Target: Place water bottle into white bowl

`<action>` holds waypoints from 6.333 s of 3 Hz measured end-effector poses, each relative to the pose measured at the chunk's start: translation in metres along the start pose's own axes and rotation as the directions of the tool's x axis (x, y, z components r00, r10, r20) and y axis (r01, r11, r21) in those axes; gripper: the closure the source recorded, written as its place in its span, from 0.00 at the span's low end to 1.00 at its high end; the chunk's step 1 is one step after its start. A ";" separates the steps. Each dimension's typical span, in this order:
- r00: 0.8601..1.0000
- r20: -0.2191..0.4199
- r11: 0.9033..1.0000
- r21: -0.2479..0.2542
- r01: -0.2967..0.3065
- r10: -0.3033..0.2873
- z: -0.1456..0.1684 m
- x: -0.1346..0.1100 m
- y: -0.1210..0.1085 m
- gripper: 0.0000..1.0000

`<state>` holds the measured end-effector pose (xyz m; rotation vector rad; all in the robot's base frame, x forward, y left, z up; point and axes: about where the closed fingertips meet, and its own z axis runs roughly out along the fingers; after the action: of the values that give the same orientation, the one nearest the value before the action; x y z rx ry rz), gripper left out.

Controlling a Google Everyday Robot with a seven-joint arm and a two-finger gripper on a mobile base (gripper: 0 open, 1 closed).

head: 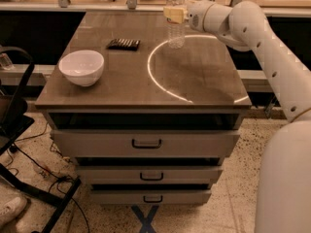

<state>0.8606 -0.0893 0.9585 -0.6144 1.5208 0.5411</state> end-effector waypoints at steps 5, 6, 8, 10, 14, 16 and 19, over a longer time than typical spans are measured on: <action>0.993 -0.028 0.983 -0.138 -0.118 0.115 -0.048 -0.147 0.154 1.00; 0.998 -0.017 0.984 -0.167 -0.069 0.067 -0.049 -0.140 0.188 1.00; 0.997 0.051 0.941 -0.330 0.073 -0.060 -0.002 -0.120 0.267 1.00; 0.997 0.057 0.912 -0.405 0.062 -0.042 0.013 -0.116 0.290 1.00; 0.997 0.031 0.862 -0.505 -0.048 0.074 0.042 -0.079 0.338 1.00; 0.994 0.008 0.860 -0.503 -0.089 0.108 0.039 -0.063 0.339 1.00; 0.995 -0.001 0.865 -0.495 -0.086 0.098 0.036 -0.039 0.342 1.00</action>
Offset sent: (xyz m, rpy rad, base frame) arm -0.0245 0.0151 0.1198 0.0471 0.0432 0.0910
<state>0.6583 0.1899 0.9848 -0.9263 1.3944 1.0281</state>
